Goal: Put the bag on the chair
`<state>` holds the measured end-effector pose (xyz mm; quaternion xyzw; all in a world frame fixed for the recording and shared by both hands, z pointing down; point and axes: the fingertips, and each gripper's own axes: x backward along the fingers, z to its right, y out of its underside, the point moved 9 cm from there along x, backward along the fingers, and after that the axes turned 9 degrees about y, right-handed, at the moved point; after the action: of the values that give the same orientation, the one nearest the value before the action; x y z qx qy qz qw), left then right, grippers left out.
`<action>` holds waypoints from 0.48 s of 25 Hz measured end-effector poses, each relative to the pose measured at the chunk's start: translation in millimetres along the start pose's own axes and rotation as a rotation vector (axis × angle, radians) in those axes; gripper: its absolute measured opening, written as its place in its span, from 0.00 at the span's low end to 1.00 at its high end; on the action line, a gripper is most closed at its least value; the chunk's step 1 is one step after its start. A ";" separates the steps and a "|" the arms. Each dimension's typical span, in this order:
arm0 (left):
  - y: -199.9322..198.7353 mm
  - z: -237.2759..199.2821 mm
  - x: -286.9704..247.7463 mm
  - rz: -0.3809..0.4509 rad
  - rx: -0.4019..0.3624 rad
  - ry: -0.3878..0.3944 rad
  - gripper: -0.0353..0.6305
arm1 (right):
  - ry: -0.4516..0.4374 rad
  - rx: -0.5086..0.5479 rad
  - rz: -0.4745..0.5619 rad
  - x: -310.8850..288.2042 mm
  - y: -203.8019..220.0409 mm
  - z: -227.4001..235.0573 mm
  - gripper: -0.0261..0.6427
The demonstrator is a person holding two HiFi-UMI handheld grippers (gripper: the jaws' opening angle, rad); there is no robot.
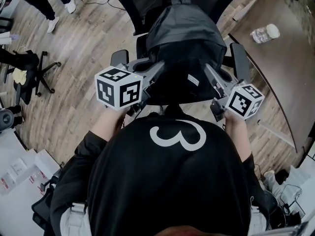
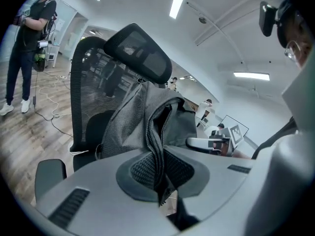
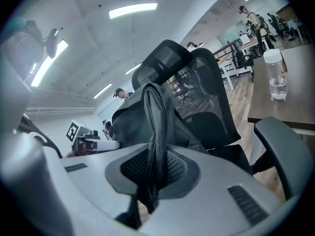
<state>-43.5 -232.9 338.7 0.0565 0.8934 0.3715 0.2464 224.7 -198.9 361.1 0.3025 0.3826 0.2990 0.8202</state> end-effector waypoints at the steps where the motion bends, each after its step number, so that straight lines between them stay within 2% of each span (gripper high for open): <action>1: -1.3 -1.6 -3.8 0.003 0.006 -0.011 0.10 | -0.006 0.004 -0.008 -3.2 -3.0 4.6 0.12; 12: -6.0 -12.8 -27.0 0.032 0.048 -0.100 0.10 | -0.060 0.046 -0.034 -28.2 -16.2 34.8 0.12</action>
<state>-25.6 -253.0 353.1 0.0954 0.8874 0.3508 0.2835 242.2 -238.9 380.2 0.3234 0.3698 0.2668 0.8291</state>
